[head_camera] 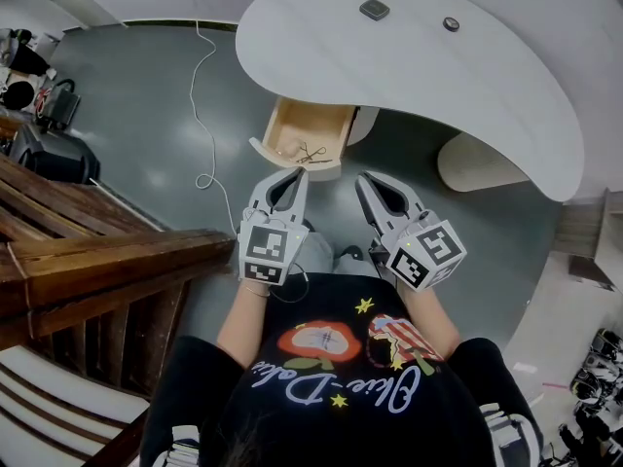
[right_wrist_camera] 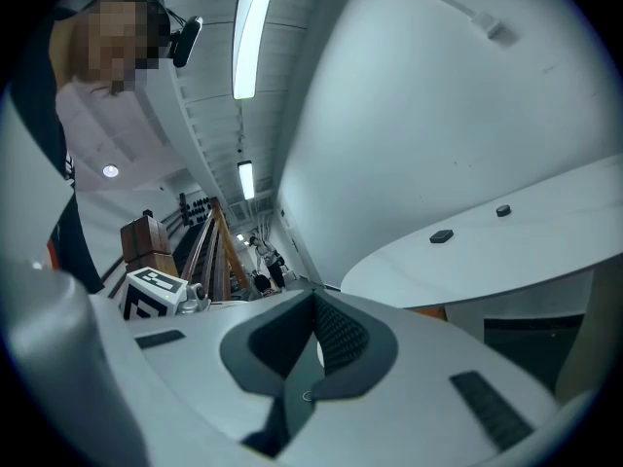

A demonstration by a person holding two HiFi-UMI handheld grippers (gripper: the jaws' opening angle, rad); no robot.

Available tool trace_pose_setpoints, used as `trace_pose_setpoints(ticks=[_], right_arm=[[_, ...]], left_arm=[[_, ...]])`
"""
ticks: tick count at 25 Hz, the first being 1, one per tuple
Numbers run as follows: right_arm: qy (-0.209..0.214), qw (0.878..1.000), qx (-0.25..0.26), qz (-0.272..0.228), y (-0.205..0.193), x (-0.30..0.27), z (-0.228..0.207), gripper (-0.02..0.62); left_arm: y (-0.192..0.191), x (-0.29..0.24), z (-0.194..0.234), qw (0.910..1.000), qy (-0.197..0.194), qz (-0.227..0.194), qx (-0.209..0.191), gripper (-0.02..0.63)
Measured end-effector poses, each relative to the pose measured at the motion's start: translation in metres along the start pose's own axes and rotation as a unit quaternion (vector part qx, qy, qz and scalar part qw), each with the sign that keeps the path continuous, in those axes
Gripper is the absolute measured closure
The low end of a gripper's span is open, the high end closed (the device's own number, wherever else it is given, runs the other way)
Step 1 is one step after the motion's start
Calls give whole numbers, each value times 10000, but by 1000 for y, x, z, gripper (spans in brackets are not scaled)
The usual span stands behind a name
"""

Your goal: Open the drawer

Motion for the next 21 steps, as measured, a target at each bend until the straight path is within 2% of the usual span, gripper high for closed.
trace_pose_setpoints(ticks=[21], right_arm=[[6, 10000, -58, -2, -8, 9, 0, 597]], left_arm=[[-7, 7, -5, 9999, 98, -14, 57, 600]])
Point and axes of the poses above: the fingertips, and each gripper's own axes: x backward along the fingers, z to its left, y out of its top, the point moved 7 cm from there along x, backward along the fingers, and after that the axes turned 12 degrees about y, right-handed, at the moved point
